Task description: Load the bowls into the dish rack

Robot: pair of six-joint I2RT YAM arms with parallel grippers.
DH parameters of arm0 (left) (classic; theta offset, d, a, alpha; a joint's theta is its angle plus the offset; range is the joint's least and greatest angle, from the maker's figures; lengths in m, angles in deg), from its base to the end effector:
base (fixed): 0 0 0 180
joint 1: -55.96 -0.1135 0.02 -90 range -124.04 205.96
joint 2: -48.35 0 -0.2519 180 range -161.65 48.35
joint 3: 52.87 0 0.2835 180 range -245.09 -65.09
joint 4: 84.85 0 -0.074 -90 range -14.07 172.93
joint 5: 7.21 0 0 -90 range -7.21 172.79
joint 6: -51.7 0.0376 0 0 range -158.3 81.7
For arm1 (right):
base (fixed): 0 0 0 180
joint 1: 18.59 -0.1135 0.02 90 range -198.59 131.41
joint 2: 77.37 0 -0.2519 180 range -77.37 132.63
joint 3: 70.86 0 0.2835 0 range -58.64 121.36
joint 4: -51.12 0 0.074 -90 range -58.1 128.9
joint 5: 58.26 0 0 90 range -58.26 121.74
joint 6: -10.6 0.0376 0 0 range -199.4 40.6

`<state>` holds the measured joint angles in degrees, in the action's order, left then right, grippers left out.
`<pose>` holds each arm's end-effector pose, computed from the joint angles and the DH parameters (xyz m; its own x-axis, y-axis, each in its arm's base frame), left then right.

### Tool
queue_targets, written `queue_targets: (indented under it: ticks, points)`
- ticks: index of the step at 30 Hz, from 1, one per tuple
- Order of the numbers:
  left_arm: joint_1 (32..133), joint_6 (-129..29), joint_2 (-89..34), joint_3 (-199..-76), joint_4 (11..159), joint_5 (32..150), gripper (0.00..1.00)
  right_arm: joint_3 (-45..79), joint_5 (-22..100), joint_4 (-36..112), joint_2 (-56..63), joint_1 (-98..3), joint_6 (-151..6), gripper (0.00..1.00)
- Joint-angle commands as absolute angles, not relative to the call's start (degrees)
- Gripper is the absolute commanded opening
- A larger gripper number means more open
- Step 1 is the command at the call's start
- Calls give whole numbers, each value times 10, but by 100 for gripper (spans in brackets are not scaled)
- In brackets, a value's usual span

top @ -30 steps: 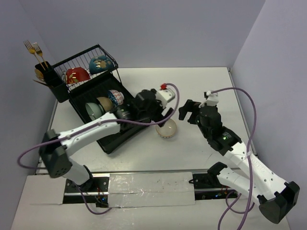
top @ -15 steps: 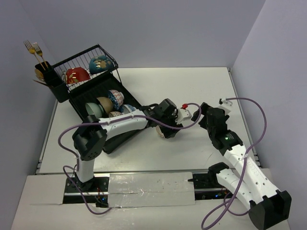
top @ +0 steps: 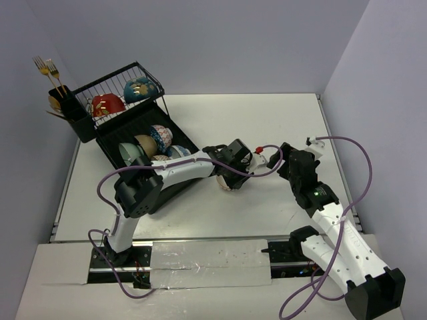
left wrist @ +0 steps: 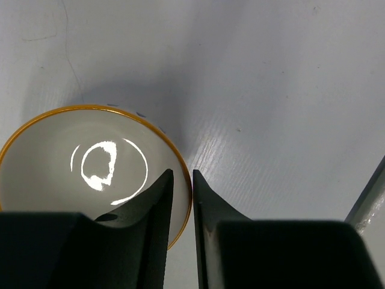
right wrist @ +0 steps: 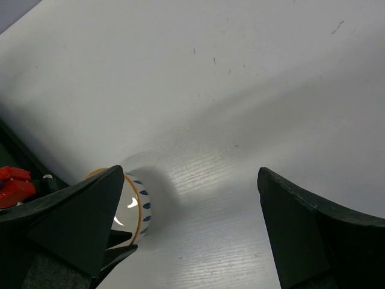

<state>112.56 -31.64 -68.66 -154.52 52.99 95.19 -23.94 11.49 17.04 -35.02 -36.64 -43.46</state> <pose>0.2505 -0.3945 0.1694 -0.3593 0.7507 -0.5544 0.9268 0.3567 -0.1176 0.2052 0.0532 0.2520 -0.3817 0.4548 -0.8047 0.2714 0.8874 0.3728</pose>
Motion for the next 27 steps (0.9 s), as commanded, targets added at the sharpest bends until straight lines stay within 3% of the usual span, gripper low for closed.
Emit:
queue_targets:
  ticks: [1, 11, 15, 20, 27]
  points:
    - [1140, -312, -695, -1576, 523, 957, 24, -238, 128, 202, -349, -367, -434, 100]
    - [1141, -319, -706, -1580, 517, 950, 21, -244, 131, 205, -353, -366, -434, 100]
    - [1141, -321, -707, -1579, 518, 950, 17, -244, 133, 205, -354, -366, -436, 100]
    - [1142, -322, -703, -1576, 523, 947, 1, -244, 135, 206, -354, -366, -437, 100]
    - [1142, -339, -643, -1556, 550, 954, 0, -244, 136, 209, -363, -366, -437, 100]
